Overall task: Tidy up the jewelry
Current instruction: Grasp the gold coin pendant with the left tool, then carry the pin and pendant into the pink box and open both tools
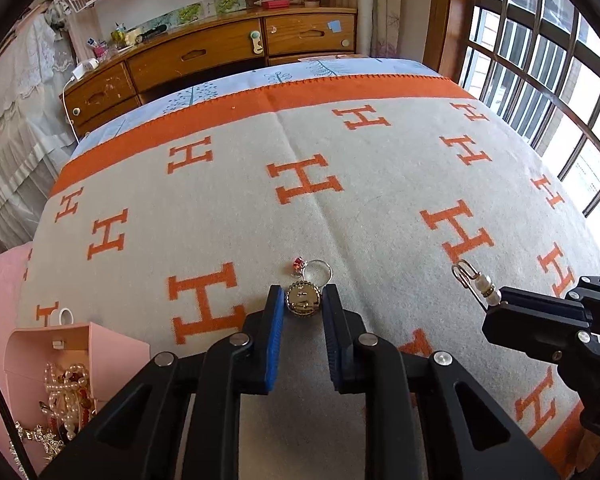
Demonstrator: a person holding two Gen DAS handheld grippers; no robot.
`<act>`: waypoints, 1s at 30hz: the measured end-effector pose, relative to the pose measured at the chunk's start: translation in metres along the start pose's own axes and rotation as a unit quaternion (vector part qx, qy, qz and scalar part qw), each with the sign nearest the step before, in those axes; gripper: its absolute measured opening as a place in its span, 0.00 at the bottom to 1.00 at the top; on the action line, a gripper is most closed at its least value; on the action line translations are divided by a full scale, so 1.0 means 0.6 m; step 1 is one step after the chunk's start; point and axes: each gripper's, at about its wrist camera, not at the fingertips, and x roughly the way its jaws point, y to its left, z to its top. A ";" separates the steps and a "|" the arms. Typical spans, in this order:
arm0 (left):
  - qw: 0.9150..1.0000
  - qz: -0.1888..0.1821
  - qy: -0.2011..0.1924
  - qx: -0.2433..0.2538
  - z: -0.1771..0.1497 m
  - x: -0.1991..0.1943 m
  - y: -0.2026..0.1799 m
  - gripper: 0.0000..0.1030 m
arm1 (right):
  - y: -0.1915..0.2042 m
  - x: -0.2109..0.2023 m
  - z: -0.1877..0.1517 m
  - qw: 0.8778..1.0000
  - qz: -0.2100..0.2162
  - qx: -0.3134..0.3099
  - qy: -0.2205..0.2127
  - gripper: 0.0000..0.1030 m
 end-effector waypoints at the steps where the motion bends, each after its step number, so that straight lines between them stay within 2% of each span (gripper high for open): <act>1: 1.000 0.000 -0.001 0.000 -0.001 -0.001 0.001 0.16 | 0.001 -0.001 0.000 1.000 -0.001 -0.001 -0.001 0.07; 6: 1.000 -0.002 -0.008 -0.020 -0.012 -0.027 0.017 0.16 | 0.016 -0.010 0.003 1.000 -0.005 -0.011 -0.007 0.07; 10: 0.998 -0.016 -0.030 -0.049 -0.026 -0.088 0.042 0.16 | 0.045 -0.018 0.007 1.000 -0.002 -0.025 -0.014 0.07; 15: 0.993 -0.028 -0.058 -0.097 -0.057 -0.175 0.106 0.16 | 0.103 -0.020 0.015 0.999 0.015 -0.049 -0.019 0.07; 20: 0.989 -0.010 -0.073 -0.129 -0.100 -0.234 0.176 0.16 | 0.171 -0.010 0.029 0.996 0.043 -0.071 -0.017 0.07; 26: 0.982 0.000 -0.084 -0.170 -0.135 -0.270 0.252 0.16 | 0.244 0.019 0.050 0.994 0.074 -0.078 -0.005 0.07; 30: 0.979 -0.001 -0.088 -0.182 -0.145 -0.273 0.274 0.17 | 0.276 0.047 0.064 0.994 0.086 -0.069 0.009 0.07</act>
